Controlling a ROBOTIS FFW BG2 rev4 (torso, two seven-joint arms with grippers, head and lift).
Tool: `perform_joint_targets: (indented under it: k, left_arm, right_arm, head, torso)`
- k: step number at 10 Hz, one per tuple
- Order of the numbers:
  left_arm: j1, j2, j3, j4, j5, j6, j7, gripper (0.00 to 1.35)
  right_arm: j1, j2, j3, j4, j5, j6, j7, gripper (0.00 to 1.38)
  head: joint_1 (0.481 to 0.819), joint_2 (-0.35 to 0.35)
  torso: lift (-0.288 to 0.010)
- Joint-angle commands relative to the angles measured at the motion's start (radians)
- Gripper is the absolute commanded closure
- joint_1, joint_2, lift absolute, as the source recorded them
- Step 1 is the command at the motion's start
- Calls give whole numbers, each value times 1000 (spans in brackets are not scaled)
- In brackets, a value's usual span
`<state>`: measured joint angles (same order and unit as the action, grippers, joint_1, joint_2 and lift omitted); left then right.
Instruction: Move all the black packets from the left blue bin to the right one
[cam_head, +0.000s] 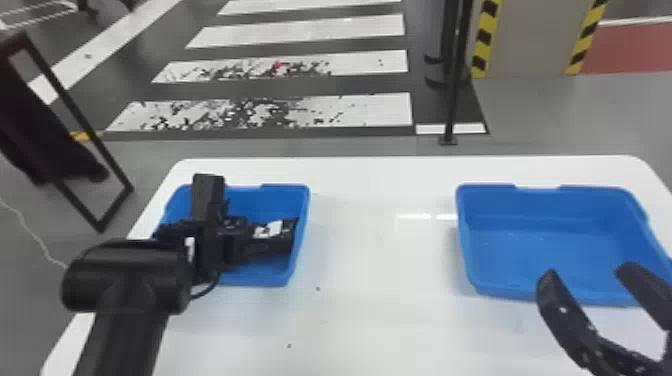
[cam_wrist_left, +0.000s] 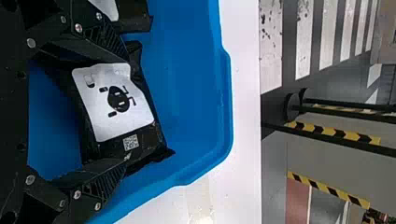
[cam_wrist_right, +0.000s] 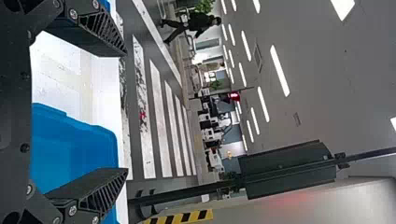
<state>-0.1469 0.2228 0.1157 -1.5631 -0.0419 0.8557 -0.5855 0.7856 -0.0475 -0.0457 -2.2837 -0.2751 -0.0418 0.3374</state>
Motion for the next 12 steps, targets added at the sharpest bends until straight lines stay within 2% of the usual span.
perform_joint_targets:
  k: [1,2,3,4,5,6,7,8,9,10,12]
  left_arm:
    - [-23,4,-32,43,22,-9,-4,343]
    - [-25,1,-34,48,34,1,-7,529]
    - [-23,0,-36,48,34,-16,-7,901]
    - [-13,-2,-36,48,34,-19,-7,1110]
    - [-5,-2,-36,45,20,-14,-10,1217]
    - [2,-2,-30,38,-2,-19,-28,1216]
    - [44,0,2,-31,-2,-7,-50,1216]
    - [117,-2,54,-176,-18,45,-57,1216]
    - [196,-13,122,-343,-58,101,-69,1216]
    - [270,-30,183,-473,-54,111,-74,1216]
    - [392,-50,211,-672,24,89,-79,1216]
  right_arm:
    - [0,0,2,2,-2,0,0,153]
    - [-3,0,4,5,-4,0,0,153]
    - [-3,0,4,7,-4,0,0,153]
    - [-3,-2,4,7,-8,0,0,153]
    - [-3,-2,4,7,-8,0,0,153]
    - [0,-2,4,2,-10,0,0,153]
    - [0,-2,4,2,-14,0,2,153]
    - [2,-2,4,0,-14,0,2,153]
    - [2,-2,4,-5,-14,0,2,153]
    - [0,-2,4,-7,-14,0,2,153]
    - [-15,-9,12,-12,-22,2,3,153]
  head:
    - [695,145]
    - [695,131]
    - [695,121]
    - [695,117]
    - [695,115]
    - [695,114]
    - [695,115]
    - [695,121]
    - [695,137]
    - [695,169]
    - [695,210]
  torso:
    - [-140]
    - [-140]
    - [-140]
    - [-140]
    - [-140]
    - [-140]
    - [-140]
    - [-140]
    - [-140]
    - [-140]
    - [-140]
